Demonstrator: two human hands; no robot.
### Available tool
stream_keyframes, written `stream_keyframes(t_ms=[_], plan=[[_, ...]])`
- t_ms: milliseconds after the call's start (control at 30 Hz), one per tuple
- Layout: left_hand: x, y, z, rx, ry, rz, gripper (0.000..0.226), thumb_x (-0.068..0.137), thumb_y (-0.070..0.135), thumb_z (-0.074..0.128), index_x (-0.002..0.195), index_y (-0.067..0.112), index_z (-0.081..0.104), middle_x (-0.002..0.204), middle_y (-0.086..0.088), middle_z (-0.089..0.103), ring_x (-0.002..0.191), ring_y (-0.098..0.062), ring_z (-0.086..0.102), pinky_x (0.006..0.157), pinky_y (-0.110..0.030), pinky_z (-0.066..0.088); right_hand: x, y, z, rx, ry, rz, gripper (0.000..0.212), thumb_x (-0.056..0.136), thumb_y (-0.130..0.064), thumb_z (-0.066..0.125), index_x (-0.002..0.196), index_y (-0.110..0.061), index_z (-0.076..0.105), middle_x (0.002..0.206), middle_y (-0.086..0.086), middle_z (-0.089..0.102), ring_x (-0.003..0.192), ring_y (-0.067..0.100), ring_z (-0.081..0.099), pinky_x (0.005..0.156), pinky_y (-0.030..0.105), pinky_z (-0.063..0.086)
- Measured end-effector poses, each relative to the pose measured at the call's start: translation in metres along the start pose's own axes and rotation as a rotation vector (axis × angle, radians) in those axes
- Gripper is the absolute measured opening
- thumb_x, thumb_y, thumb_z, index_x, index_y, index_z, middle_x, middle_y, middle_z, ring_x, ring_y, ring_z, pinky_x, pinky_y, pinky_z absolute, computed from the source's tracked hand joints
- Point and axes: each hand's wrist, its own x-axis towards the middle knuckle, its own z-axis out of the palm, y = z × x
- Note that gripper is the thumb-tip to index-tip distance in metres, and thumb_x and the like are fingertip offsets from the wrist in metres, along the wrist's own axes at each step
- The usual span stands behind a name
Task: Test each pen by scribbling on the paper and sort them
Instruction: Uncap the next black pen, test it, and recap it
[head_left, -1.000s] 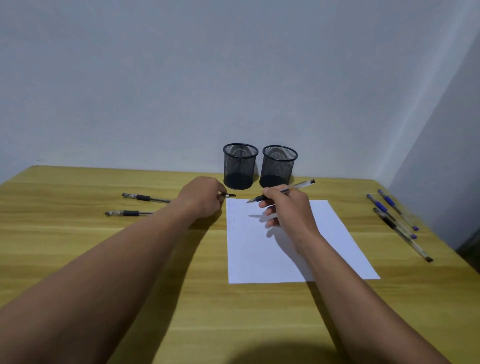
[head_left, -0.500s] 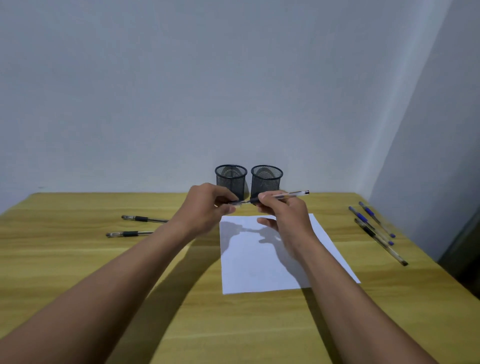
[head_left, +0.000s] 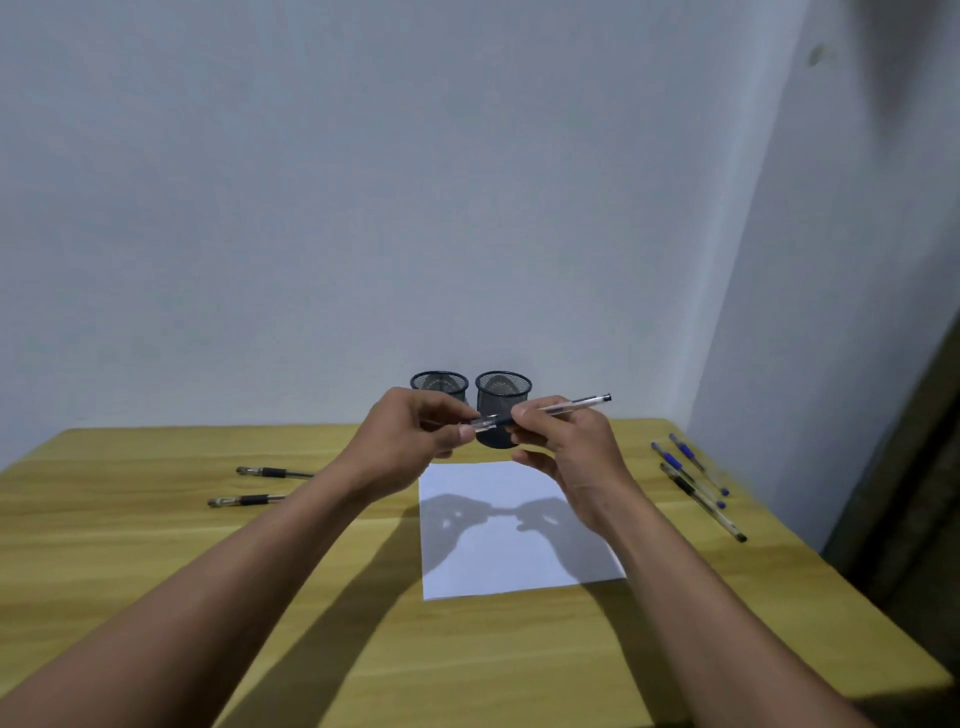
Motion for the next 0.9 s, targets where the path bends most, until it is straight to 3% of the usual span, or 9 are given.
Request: stream_keyframes(t_ms=[100,300,533,633,800,900], plan=[[-0.002,0.008,0.005,-0.068,-0.028,-0.028,0.01,0.088,0.007,0.071,0.096,0.01,0.076,0.075,0.005,0.072,0.066,-0.002,0.062,0.063,-0.016,0.05,-0.004,-0.005,0.001,0.053,-0.031,0.019,0.011,0.092,-0.008,0.071,0.082,-0.011,0.069,0.078,0.008,0.068,0.071,0.015,0.066,0.066,0.026,0.059],[-0.006,0.01,0.012,-0.236,0.025,-0.111,0.01,0.087,0.004,0.071,0.095,0.008,0.075,0.083,-0.009,0.073,0.074,-0.012,0.066,0.07,-0.02,0.053,-0.01,-0.004,-0.001,0.168,-0.021,0.058,0.009,0.09,-0.003,0.072,0.082,-0.005,0.07,0.075,0.012,0.068,0.062,0.014,0.067,0.066,0.023,0.061],[-0.002,0.009,0.013,-0.213,0.034,-0.199,0.011,0.086,0.001,0.07,0.088,0.01,0.076,0.084,-0.014,0.068,0.074,-0.018,0.061,0.068,-0.024,0.053,-0.014,-0.01,-0.015,0.035,-0.042,0.099,0.003,0.09,-0.012,0.074,0.088,-0.013,0.076,0.082,0.005,0.073,0.077,0.012,0.069,0.067,0.03,0.061],[0.002,0.012,0.014,-0.185,0.043,-0.196,0.011,0.087,-0.001,0.068,0.088,0.008,0.075,0.075,-0.008,0.064,0.067,-0.017,0.058,0.062,-0.02,0.051,-0.015,-0.022,-0.04,-0.167,0.022,0.015,0.004,0.087,-0.01,0.077,0.088,-0.011,0.08,0.08,0.0,0.071,0.077,0.013,0.064,0.064,0.029,0.059],[0.014,0.02,0.04,-0.145,0.002,-0.158,0.011,0.088,-0.001,0.066,0.095,0.004,0.073,0.075,-0.005,0.063,0.06,-0.009,0.06,0.063,-0.019,0.053,-0.025,-0.032,-0.077,-0.609,0.02,-0.089,0.003,0.085,-0.016,0.079,0.086,-0.018,0.082,0.073,-0.005,0.071,0.067,0.006,0.058,0.063,0.023,0.048],[0.022,0.028,0.066,-0.162,-0.031,-0.143,0.012,0.089,-0.003,0.065,0.095,0.005,0.072,0.076,-0.005,0.064,0.069,-0.014,0.062,0.068,-0.02,0.056,-0.034,-0.03,-0.098,-0.771,0.046,-0.118,0.005,0.087,-0.021,0.078,0.084,-0.022,0.081,0.072,-0.005,0.072,0.063,0.002,0.057,0.062,0.019,0.044]])
